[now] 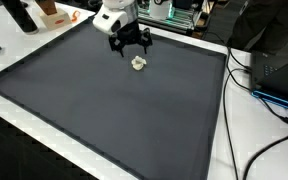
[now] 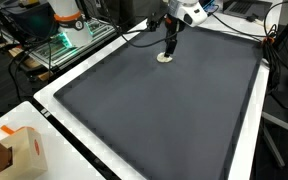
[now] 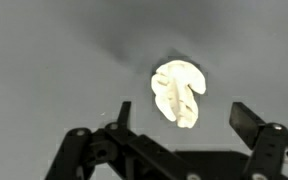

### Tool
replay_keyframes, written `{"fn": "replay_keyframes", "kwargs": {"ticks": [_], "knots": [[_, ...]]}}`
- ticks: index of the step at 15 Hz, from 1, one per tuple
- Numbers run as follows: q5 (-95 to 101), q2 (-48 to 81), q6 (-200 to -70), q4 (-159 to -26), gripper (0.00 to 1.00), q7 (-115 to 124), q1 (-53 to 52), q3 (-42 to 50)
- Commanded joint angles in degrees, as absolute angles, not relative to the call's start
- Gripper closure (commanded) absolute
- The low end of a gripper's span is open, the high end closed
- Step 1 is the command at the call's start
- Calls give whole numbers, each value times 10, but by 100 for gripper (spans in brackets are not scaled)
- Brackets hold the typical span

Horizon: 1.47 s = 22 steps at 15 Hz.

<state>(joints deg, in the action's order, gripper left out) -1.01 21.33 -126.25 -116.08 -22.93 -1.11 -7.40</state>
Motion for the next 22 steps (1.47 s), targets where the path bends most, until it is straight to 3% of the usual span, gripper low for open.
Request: {"fn": "replay_keyframes", "kwargs": {"ticks": [1,22], "knots": [[-101,168,-1285,-1206,0,-223,20,-78],[-520,196,-1332,-1300,0,-97,90,-14]]}}
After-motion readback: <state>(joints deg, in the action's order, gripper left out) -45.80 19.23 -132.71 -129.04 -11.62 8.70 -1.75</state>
